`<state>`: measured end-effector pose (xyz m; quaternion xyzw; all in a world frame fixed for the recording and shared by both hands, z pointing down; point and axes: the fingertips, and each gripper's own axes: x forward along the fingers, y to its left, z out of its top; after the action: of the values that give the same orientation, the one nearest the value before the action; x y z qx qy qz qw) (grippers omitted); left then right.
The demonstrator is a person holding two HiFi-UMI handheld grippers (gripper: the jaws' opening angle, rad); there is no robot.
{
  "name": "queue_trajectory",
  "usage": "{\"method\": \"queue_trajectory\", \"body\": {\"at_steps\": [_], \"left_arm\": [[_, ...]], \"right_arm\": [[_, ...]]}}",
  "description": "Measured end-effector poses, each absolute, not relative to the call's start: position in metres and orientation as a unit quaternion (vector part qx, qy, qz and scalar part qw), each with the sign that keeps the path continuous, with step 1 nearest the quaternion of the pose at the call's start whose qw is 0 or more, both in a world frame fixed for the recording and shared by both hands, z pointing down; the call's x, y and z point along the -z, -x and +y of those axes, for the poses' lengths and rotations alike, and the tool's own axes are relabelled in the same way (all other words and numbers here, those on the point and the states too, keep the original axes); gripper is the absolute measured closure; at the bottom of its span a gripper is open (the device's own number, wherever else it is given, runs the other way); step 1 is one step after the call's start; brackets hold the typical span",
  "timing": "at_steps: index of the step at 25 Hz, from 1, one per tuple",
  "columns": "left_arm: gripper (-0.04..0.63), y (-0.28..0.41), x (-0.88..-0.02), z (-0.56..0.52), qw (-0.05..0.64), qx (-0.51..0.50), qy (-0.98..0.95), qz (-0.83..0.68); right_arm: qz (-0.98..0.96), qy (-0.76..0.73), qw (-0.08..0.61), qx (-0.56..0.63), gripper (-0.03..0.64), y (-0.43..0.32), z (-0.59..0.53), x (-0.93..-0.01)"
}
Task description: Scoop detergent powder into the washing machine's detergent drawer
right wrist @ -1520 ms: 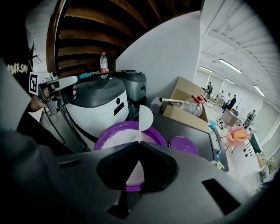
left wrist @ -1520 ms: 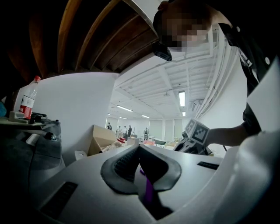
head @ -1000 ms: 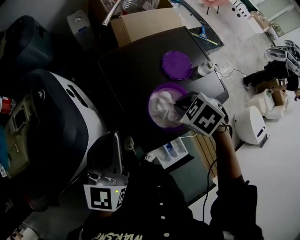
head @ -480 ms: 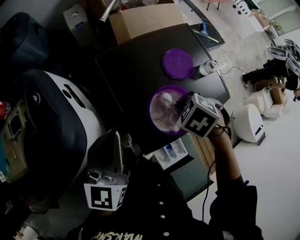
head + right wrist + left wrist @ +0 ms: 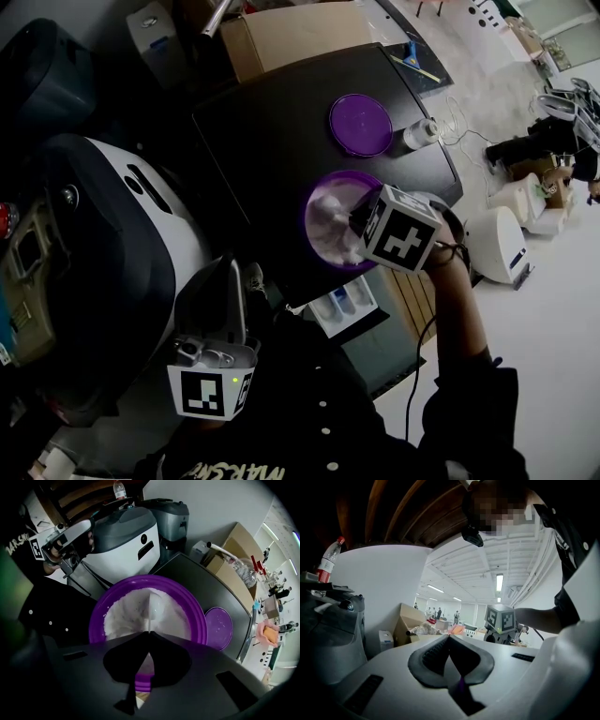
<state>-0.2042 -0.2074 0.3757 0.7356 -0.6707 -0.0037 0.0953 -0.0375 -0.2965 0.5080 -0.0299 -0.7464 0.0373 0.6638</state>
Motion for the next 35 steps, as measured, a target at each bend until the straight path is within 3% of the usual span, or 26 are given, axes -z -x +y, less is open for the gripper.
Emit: {"method": "queue_trajectory", "body": {"at_steps": [8,20,35], "left_arm": [[0.581,0.204,-0.373,-0.205,0.093,0.005,-0.736,-0.671],[0.581,0.192,-0.355,-0.203,0.071,0.006,-0.746,-0.663],[0.581,0.167,-0.324,-0.203,0.031,0.006,-0.763,-0.645]], "right_arm": [[-0.761,0.051,0.639,-0.097,0.584,0.033,-0.289,-0.499],[-0.827,0.036,0.527,-0.195,0.584,0.022,-0.278,-0.478],[-0.899,-0.078,0.203,-0.380,0.584,0.012,-0.264,-0.426]]}}
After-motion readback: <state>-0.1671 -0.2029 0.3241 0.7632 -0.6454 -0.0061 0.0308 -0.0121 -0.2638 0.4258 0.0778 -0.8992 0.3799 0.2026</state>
